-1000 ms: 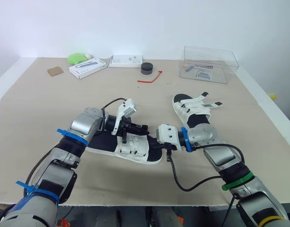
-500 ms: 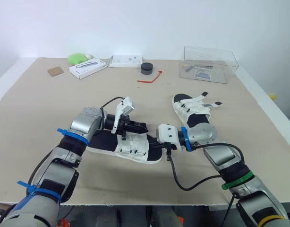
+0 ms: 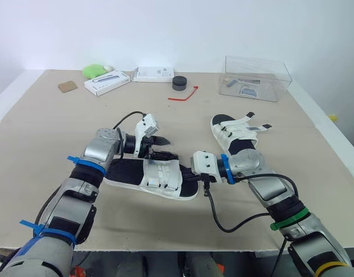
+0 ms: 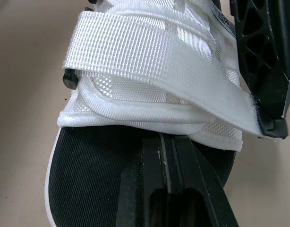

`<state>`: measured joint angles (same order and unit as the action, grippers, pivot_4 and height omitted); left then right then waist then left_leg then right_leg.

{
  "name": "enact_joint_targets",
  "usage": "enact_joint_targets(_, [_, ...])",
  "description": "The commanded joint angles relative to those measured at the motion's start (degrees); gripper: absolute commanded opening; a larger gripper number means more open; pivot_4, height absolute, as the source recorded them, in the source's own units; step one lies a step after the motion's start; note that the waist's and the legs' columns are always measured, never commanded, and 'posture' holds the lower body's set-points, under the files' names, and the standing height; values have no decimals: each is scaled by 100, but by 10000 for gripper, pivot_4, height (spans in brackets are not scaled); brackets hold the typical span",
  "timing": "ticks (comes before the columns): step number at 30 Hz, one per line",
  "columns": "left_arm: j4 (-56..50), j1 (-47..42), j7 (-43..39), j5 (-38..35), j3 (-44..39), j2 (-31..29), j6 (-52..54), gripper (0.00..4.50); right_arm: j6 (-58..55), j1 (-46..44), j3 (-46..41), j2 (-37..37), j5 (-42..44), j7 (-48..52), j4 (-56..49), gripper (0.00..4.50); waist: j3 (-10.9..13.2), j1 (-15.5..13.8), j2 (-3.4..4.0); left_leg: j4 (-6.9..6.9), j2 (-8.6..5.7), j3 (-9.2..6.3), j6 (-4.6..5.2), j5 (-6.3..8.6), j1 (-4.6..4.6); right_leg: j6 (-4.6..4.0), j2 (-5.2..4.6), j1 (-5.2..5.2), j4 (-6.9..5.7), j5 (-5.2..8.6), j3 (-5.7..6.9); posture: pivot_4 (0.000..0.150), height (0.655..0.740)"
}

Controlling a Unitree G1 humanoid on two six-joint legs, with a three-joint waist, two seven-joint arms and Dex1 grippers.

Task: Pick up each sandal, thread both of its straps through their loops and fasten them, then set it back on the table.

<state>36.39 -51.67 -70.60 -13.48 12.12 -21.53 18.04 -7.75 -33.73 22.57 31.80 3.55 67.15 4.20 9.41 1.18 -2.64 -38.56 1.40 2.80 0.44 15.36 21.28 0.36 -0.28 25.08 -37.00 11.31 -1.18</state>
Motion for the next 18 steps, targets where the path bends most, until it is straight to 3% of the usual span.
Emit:
enact_joint_targets(1, [-13,-261,-35,-15,-341,-187,-294,44290,-195,198,101,186,-312,-32,294,0,0,0,0,0,0,-1,0,0,0,0,0,1,0,0,1,1500,7400])
enact_joint_targets(6, [13,-371,-181,-98,-591,-475,-381,44290,-273,293,-93,204,-115,-35,209,0,0,-3,0,0,-1,-2,0,0,2,0,-1,1,0,0,3,1500,7400])
enact_joint_targets(11, [-278,-235,-453,-236,-929,-1014,-388,44290,-901,576,-826,403,763,143,-172,0,2,-15,0,0,-14,-6,0,1,29,7,-21,17,2,3,7,1500,7400])
enact_joint_targets(12, [-380,-142,-515,-240,-960,-1113,-435,45000,-1002,658,-992,479,940,180,-249,4978,2,-16,0,-1,-18,-6,2,4,32,7,-25,18,3,3,7,1500,7400])
enact_joint_targets(14, [-813,256,-665,-282,-1042,-1381,-456,45000,-1197,989,-1477,731,1461,368,-500,8316,2,-19,0,0,-28,-7,10,13,38,1,-43,19,3,3,10,1500,7400])
enact_joint_targets(17, [-1493,893,-842,-411,-1134,-1704,-430,45000,-1415,1456,-2178,1013,2208,629,-819,21010,3,-14,2,0,-39,-6,25,46,43,1,-59,22,4,25,7,1500,7400])
enact_joint_targets(18, [-1656,1049,-911,-453,-1124,-1764,-403,45000,-1469,1523,-2324,1016,2385,640,-887,22696,6,-3,4,0,-38,-6,24,51,43,2,-60,23,3,29,7,1500,7400])
